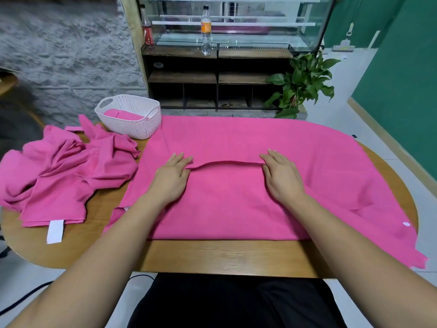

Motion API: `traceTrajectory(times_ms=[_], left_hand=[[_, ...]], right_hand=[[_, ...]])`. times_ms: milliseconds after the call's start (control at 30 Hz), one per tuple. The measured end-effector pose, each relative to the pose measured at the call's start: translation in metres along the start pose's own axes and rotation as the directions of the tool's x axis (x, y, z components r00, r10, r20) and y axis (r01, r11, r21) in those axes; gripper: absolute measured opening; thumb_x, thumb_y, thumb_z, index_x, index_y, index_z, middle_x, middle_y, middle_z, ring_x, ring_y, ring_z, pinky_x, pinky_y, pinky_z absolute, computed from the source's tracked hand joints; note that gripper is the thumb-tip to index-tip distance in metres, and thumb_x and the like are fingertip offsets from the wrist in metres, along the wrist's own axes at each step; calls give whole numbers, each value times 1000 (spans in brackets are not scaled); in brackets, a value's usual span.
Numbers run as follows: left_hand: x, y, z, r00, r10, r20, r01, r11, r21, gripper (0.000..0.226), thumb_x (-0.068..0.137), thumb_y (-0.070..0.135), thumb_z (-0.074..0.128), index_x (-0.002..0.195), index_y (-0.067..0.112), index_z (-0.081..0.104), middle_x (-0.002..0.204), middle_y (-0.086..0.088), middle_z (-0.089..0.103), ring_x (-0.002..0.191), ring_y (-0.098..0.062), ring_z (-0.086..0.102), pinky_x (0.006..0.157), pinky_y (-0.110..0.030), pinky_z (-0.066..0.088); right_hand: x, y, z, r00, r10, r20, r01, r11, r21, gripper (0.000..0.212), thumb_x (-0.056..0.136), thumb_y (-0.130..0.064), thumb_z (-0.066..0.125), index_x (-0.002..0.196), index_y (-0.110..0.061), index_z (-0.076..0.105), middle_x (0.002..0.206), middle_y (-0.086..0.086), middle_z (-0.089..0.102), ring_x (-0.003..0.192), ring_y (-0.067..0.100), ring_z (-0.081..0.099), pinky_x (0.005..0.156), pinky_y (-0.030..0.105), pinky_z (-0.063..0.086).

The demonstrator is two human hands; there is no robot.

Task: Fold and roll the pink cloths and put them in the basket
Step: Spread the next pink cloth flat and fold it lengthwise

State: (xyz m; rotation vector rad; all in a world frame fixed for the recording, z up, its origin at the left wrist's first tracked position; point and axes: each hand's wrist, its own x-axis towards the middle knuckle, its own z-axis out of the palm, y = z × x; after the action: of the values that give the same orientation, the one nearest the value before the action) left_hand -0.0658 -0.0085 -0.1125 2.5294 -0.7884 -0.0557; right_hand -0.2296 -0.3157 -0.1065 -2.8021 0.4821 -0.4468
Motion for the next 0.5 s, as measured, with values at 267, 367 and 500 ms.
traceTrajectory(times_ms=[267, 367, 500], left_hand=[[-6, -11, 18, 999, 21, 32, -27, 982, 187, 52, 110, 36, 40, 161, 40, 36, 173, 3, 25, 162, -18, 14, 129, -48, 17], [-13, -12, 18, 999, 36, 22, -39, 981, 189, 51, 109, 36, 42, 160, 41, 37, 173, 3, 26, 161, -18, 16, 129, -48, 18], [-34, -9, 18, 998, 55, 20, -57, 983, 172, 51, 110, 37, 42, 160, 42, 37, 172, 5, 26, 161, -17, 16, 129, -47, 19]], right_hand=[[-2, 12, 19, 994, 19, 107, -14, 999, -38, 45, 112, -31, 39, 155, -26, 51, 166, 5, 41, 156, 24, 33, 123, 46, 29], [-8, 12, 17, 993, 21, 117, -18, 1000, -25, 46, 112, -30, 39, 157, -28, 47, 169, 3, 36, 157, 22, 29, 125, 45, 25], [-29, 16, 16, 994, 11, 104, -11, 1000, -1, 46, 112, -31, 39, 157, -29, 47, 169, 2, 36, 158, 21, 29, 126, 45, 24]])
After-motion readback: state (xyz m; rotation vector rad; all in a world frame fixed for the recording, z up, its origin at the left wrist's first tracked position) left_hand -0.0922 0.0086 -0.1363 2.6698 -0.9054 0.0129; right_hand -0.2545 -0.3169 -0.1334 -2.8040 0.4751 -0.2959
